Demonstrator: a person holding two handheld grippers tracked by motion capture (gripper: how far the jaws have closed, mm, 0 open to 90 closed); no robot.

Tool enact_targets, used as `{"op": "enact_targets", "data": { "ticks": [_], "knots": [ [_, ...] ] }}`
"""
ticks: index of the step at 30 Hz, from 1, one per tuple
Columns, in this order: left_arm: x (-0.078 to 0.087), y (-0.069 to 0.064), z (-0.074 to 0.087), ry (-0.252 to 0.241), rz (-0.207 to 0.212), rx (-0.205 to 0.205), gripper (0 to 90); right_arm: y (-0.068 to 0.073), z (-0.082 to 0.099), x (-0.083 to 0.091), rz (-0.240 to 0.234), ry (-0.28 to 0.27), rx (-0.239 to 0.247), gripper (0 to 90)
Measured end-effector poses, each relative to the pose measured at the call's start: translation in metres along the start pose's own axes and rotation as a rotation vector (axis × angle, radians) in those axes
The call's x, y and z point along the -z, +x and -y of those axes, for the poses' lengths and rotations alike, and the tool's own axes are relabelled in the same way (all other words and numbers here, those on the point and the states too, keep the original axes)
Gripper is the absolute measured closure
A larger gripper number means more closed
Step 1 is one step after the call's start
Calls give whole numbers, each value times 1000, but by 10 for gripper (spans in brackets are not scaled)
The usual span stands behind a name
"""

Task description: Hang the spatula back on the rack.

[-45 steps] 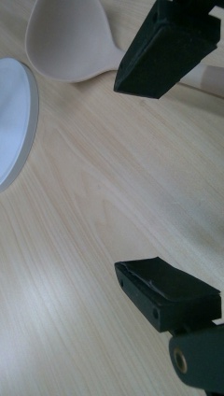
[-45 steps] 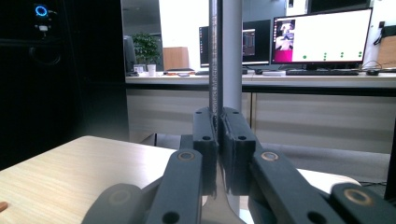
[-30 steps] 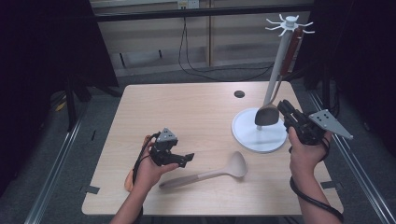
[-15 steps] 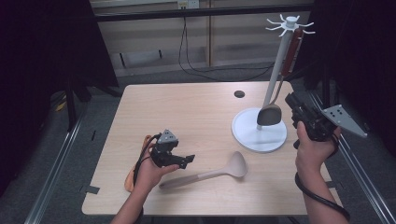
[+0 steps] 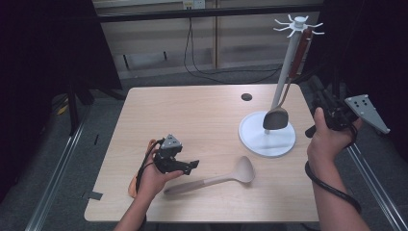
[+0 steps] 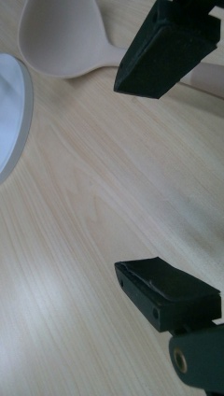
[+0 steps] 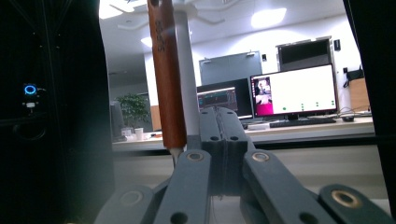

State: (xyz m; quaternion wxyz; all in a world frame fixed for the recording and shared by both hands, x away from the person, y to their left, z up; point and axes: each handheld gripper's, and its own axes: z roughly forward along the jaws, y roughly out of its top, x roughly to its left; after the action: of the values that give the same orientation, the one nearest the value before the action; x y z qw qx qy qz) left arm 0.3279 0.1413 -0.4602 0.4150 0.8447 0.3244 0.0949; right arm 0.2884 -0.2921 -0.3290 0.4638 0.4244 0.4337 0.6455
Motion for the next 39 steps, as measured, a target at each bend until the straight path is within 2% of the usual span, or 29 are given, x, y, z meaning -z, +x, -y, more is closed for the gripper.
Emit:
{"op": "enact_targets", "data": {
  "ticks": [11,12,13,15,21,23,25,26,27,28,32,34,37,38,39],
  "knots": [
    [1,3,0,3,4,-6,121,2,-20,-18,11,-28,9,900],
    [1,3,1,-4,-3,8,121,2,-22,-20,8,-29,19,900],
    [2,4,1,-2,-10,3,121,3,-24,-22,8,-31,12,900],
    [4,5,1,-9,-13,6,121,3,-32,-27,8,-44,34,900],
    [6,5,-1,-21,-12,2,121,7,-46,-35,12,-62,43,900],
    [6,5,-1,-20,-15,3,121,6,-52,-40,38,-67,45,900],
    [6,4,-1,-21,-14,3,121,3,-54,-42,39,-65,48,900],
    [6,4,-1,-23,-14,2,121,2,-55,-45,49,-63,33,900],
    [6,4,-1,-24,-16,3,121,-1,-56,-47,56,-58,47,900],
    [7,5,-1,-22,-17,4,121,-6,-58,-51,73,-58,33,900],
    [7,6,-2,-25,-17,6,121,-11,-62,-57,84,-57,44,900],
    [8,6,-3,-30,-11,5,121,-12,-66,-63,63,-45,61,900],
    [8,6,-3,-36,-7,4,120,-12,-67,-67,55,-40,64,900],
    [9,6,-3,-42,-9,8,120,-11,-68,-71,50,-29,87,900],
    [9,6,-3,-42,-9,8,120,-11,-68,-71,50,-29,87,900]
  ]
}}
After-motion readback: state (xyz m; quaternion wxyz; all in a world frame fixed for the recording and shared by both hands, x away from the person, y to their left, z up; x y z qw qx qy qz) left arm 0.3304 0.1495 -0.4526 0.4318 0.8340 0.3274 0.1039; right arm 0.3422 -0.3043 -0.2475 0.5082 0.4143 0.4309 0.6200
